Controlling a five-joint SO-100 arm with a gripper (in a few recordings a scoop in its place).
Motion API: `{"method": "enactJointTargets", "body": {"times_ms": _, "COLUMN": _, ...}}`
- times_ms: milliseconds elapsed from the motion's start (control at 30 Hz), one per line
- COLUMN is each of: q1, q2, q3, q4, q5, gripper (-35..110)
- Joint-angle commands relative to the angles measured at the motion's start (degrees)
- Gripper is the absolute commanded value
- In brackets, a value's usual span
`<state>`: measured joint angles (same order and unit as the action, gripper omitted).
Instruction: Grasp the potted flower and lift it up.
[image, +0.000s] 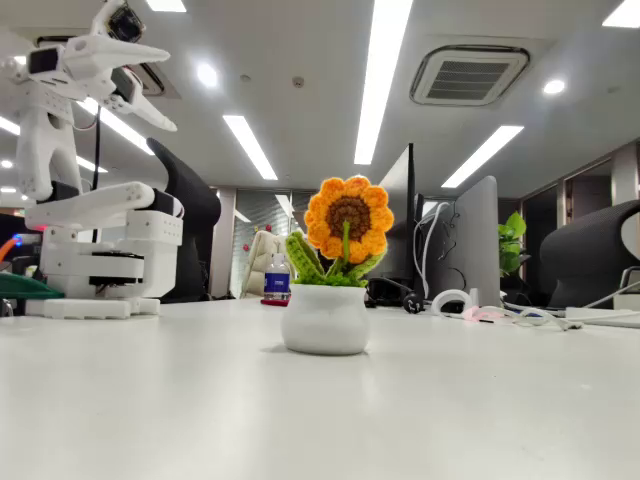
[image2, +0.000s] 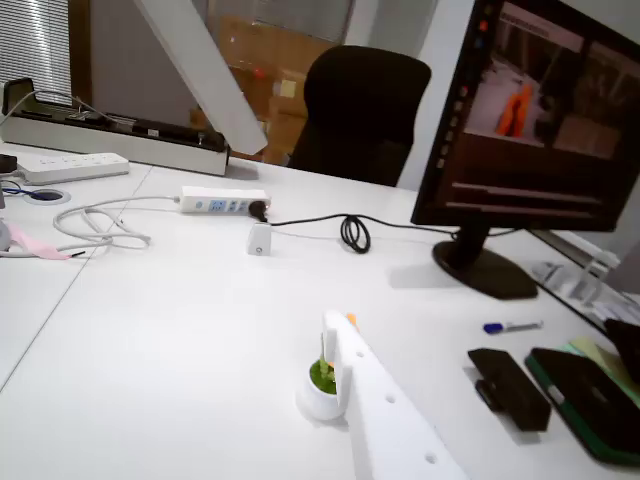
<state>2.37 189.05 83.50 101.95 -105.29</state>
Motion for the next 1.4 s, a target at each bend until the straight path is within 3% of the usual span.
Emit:
{"method": "enactJointTargets", "body": {"times_ms": 0, "q1": 0.1, "q2": 0.0, "q3": -0.2, "q4": 1.3, "q5": -0.4, "gripper": 73}}
{"method": "enactJointTargets", "body": {"times_ms": 1367, "q1": 4.7, "q2": -0.1, "q3": 0.7, "q4": 1.1, "q5": -0.6, "gripper": 73}}
